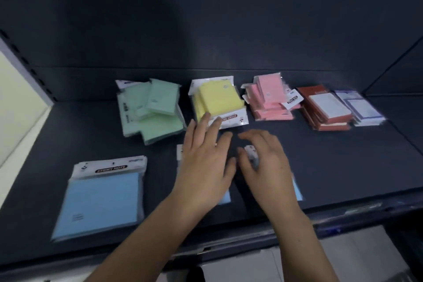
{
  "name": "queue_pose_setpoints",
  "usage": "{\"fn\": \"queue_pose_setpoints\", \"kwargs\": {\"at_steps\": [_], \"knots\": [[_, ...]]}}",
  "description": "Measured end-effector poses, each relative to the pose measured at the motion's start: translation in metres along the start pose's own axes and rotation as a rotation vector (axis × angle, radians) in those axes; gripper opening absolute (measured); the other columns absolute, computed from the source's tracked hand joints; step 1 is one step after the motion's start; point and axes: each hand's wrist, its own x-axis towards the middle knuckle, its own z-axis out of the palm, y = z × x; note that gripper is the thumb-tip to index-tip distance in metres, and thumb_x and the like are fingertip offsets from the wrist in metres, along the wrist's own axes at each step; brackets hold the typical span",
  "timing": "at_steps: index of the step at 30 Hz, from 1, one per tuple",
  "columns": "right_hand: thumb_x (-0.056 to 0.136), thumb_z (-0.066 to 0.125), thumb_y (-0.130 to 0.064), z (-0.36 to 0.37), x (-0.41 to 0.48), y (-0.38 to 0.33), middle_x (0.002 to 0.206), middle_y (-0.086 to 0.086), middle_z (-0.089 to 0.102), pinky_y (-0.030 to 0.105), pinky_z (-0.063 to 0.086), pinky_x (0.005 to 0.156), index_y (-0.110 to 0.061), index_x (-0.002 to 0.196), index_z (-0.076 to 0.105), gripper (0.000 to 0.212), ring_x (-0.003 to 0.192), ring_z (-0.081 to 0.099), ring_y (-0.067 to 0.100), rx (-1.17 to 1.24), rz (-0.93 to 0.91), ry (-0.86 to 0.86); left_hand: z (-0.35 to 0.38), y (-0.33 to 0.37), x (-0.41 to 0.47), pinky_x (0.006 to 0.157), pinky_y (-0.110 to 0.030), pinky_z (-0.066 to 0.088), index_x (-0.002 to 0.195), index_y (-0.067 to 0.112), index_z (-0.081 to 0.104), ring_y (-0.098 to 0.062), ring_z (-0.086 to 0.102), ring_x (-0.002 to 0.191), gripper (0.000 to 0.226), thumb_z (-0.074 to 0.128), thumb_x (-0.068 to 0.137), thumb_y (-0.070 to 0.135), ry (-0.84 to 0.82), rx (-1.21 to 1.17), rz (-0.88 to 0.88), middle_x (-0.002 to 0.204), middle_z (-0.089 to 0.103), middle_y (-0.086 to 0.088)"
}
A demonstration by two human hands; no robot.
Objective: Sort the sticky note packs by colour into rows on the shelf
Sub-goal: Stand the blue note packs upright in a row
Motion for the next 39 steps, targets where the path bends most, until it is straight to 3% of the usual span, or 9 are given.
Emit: {"fn": "queue_pose_setpoints", "kwargs": {"at_steps": [7, 12, 17, 19, 21, 25, 31, 36, 39], "knots": [[0.088, 0.051, -0.025, 0.052, 0.006, -0.099, 0.113, -0.002, 0.061, 0.022, 0.039, 0.086, -0.017, 0.117, 0.058, 0.031, 0.104, 0.052, 0.014, 0.04, -0.301, -0.337, -0.067, -0.101, -0.066, 0.103, -0.048, 0.023, 0.104, 0.01, 0.066, -0.034, 0.052, 0.119, 0.045, 0.039, 0.079, 0.037, 0.027, 0.217, -0.214, 0.114, 0.063, -0.01], [0.096, 0.042, -0.036, 0.075, -0.013, -0.137, 0.137, -0.008, 0.043, 0.022, 0.029, 0.1, -0.024, 0.139, 0.035, 0.045, 0.125, 0.036, 0.012, -0.02, -0.211, -0.534, -0.084, -0.15, -0.131, 0.097, -0.043, 0.025, 0.099, 0.011, 0.068, -0.033, 0.061, 0.108, 0.053, 0.036, 0.078, 0.046, -0.111, 0.284, -0.454, 0.108, 0.067, -0.01], [0.094, 0.044, -0.04, 0.091, -0.034, -0.147, 0.138, -0.002, 0.041, 0.028, 0.031, 0.101, -0.02, 0.136, 0.036, 0.047, 0.124, 0.034, 0.018, -0.134, -0.048, -0.435, -0.075, -0.161, -0.157, 0.097, -0.041, 0.031, 0.088, 0.009, 0.07, -0.032, 0.062, 0.107, 0.061, 0.028, 0.087, 0.053, -0.208, 0.198, -0.533, 0.109, 0.068, -0.012], [0.095, 0.038, -0.043, 0.092, -0.039, -0.147, 0.137, -0.006, 0.04, 0.026, 0.03, 0.1, -0.024, 0.138, 0.029, 0.048, 0.123, 0.032, 0.015, -0.158, -0.011, -0.447, -0.071, -0.159, -0.158, 0.102, -0.042, 0.038, 0.102, 0.009, 0.068, -0.031, 0.055, 0.118, 0.066, 0.024, 0.086, 0.056, -0.167, 0.078, -0.526, 0.121, 0.062, -0.011], [0.095, 0.042, -0.039, 0.093, -0.042, -0.148, 0.133, -0.008, 0.041, 0.023, 0.029, 0.097, -0.025, 0.136, 0.031, 0.045, 0.12, 0.033, 0.013, -0.089, 0.025, -0.447, -0.068, -0.154, -0.155, 0.111, -0.036, 0.026, 0.125, 0.014, 0.055, -0.022, 0.034, 0.135, 0.072, 0.023, 0.081, 0.062, -0.133, -0.076, -0.538, 0.143, 0.042, -0.003], [0.089, 0.056, -0.024, 0.099, -0.042, -0.149, 0.114, -0.009, 0.051, 0.025, 0.039, 0.092, -0.029, 0.123, 0.045, 0.036, 0.106, 0.046, 0.012, 0.244, 0.245, -0.435, -0.064, -0.147, -0.147, 0.114, -0.025, 0.015, 0.134, 0.015, 0.042, -0.011, 0.017, 0.138, 0.054, 0.055, 0.088, 0.039, -0.002, -0.304, -0.617, 0.149, 0.025, 0.005], [0.083, 0.061, -0.002, 0.116, -0.045, -0.149, 0.11, -0.007, 0.06, 0.039, 0.046, 0.097, -0.034, 0.101, 0.057, 0.037, 0.105, 0.056, 0.008, 0.61, 0.43, -0.271, -0.066, -0.153, -0.143, 0.102, -0.024, 0.026, 0.125, 0.016, 0.045, -0.011, 0.03, 0.123, 0.047, 0.064, 0.083, 0.027, 0.061, -0.412, -0.68, 0.131, 0.04, 0.007], [0.078, 0.063, 0.007, 0.124, -0.038, -0.165, 0.11, -0.016, 0.052, 0.019, 0.041, 0.093, -0.029, 0.093, 0.061, 0.038, 0.102, 0.053, 0.001, 0.638, 0.282, -0.177, -0.078, -0.167, -0.144, 0.078, -0.021, 0.043, 0.11, 0.028, 0.043, -0.01, 0.055, 0.1, 0.04, 0.067, 0.081, 0.015, 0.124, -0.653, -0.732, 0.106, 0.056, 0.012], [0.079, 0.061, 0.008, 0.14, -0.02, -0.177, 0.117, -0.014, 0.049, 0.007, 0.038, 0.078, -0.029, 0.093, 0.059, 0.04, 0.088, 0.053, -0.002, 0.637, 0.172, -0.17, -0.081, -0.189, -0.133, 0.077, -0.019, 0.047, 0.12, 0.028, 0.037, -0.006, 0.059, 0.095, 0.054, 0.067, 0.081, 0.006, 0.23, -0.719, -0.709, 0.105, 0.055, 0.02]]}}
